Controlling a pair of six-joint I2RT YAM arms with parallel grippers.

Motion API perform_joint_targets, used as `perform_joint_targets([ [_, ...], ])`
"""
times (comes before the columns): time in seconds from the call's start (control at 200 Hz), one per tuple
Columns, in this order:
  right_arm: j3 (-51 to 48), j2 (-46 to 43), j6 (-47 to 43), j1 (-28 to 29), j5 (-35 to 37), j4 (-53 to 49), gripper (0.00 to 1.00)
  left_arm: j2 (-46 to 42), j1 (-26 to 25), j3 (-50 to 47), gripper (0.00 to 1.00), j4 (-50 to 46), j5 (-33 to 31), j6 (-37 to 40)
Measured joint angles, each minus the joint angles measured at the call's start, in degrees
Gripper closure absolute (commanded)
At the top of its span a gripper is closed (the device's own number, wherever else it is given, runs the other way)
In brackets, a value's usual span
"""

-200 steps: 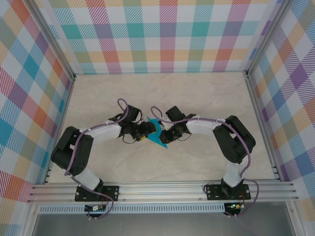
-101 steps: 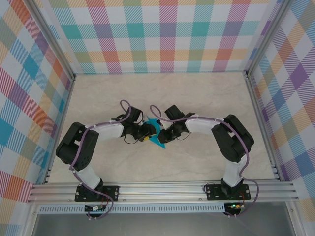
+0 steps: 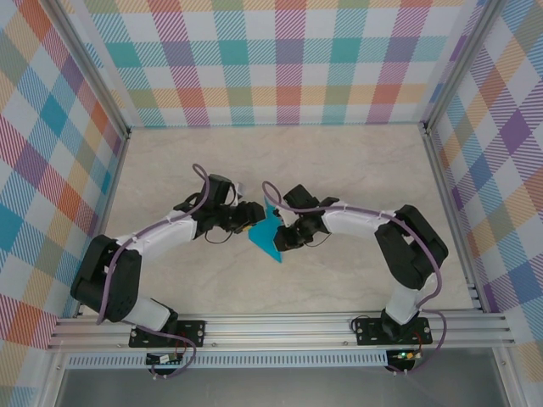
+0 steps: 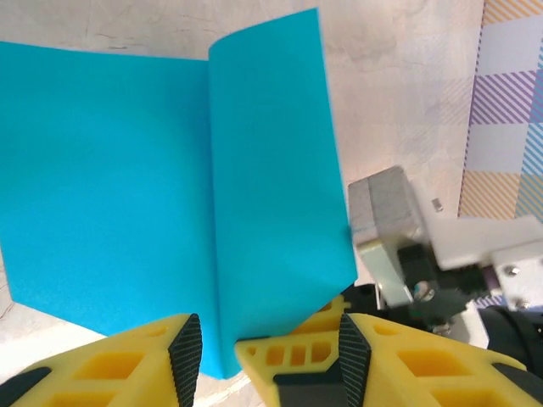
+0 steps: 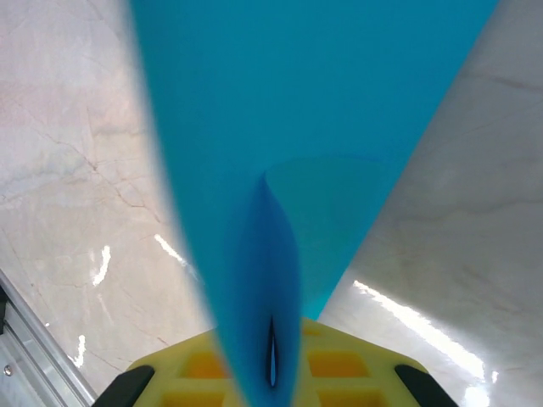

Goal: Fold a paper plane with a square sheet of paper (fold left side to right side)
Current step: Fourth fold the wing at the center of the table.

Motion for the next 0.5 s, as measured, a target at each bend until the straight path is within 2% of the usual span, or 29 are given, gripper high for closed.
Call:
perform_joint_targets([
  [0.12,0.09,0.02,2.47,1.73,1.33,-0.31,0.86,0.24,0.00,-1.55,0.52,0.15,0.22,0.15],
  [0.345,1.70,0.76,3.69,2.47,4.46,-1.75,0.66,2.60,0.00,-2.38,0.54,0.50,-0.11,0.15],
  [0.5,1.92,0.11,3.08,2.51,6.54,-2.43,0.62,2.47,0.15,-3.72,0.54,0.20,-1.40,0.17],
])
